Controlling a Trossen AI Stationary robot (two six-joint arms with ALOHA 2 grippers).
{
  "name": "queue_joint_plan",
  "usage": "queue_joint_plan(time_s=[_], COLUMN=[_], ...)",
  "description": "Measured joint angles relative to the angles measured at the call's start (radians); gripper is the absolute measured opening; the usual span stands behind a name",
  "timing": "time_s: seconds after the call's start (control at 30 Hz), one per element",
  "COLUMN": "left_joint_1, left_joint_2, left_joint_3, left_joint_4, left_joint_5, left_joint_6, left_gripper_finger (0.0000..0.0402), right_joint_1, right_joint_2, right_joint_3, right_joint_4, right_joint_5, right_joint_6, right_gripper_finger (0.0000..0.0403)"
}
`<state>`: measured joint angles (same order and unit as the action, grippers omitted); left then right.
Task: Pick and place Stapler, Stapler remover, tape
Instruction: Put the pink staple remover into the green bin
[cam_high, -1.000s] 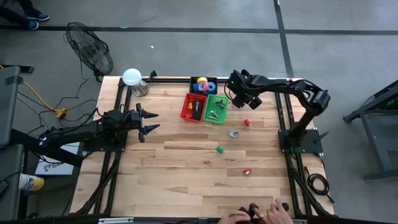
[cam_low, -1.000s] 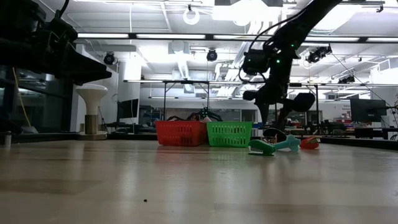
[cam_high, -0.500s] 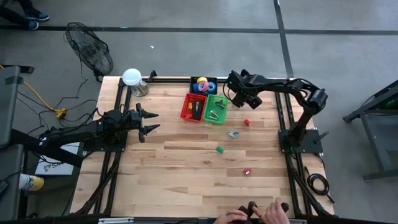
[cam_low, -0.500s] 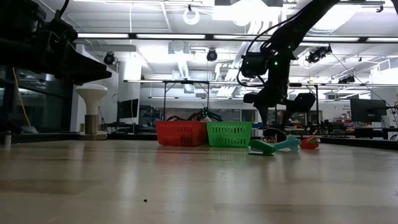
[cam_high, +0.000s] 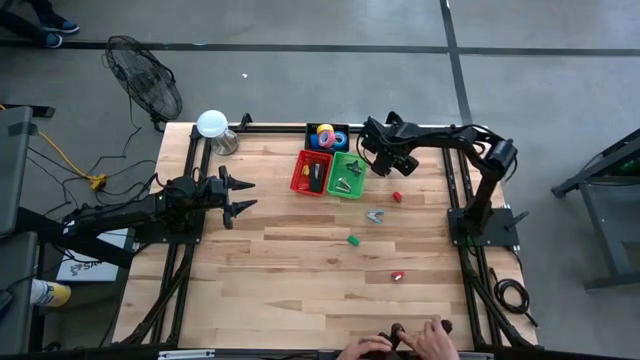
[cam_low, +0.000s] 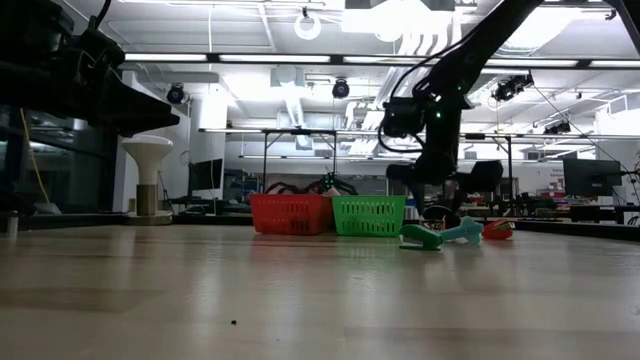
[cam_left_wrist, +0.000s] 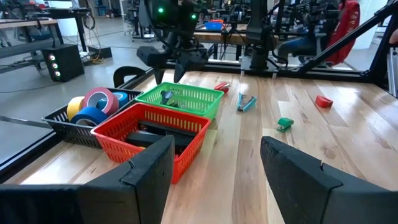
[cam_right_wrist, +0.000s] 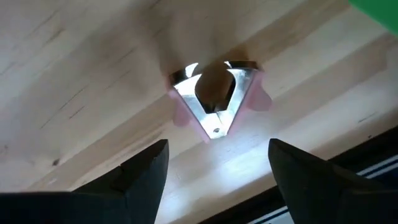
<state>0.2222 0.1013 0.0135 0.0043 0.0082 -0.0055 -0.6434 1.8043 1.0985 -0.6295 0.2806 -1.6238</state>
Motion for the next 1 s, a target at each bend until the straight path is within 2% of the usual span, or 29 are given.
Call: queue_joint_plan(time_s=[0.4, 0.67, 1.0], left_joint_1=[0.0, 0.0, 0.0], left_joint_2=[0.0, 0.0, 0.0], left_joint_3=[0.0, 0.0, 0.0], left_joint_4=[0.0, 0.0, 0.0], left_joint_5=[0.0, 0.0, 0.0], left_joint_6=[0.0, 0.0, 0.0], left_gripper_finger=[0.0234, 0.0234, 0.0234], right_joint_1=[0.01, 0.016, 0.022], right_joint_2=[0.01, 0.01, 0.048], right_joint_3=[0.0, 0.0, 0.0], right_joint_4=[0.0, -0.002, -0.005], right_joint_5=[-0.113, -0.15, -0.132], right_joint_6=[-0.003, 0.027, 0.051], right_gripper_finger=[0.0265, 0.0249, 0.0213])
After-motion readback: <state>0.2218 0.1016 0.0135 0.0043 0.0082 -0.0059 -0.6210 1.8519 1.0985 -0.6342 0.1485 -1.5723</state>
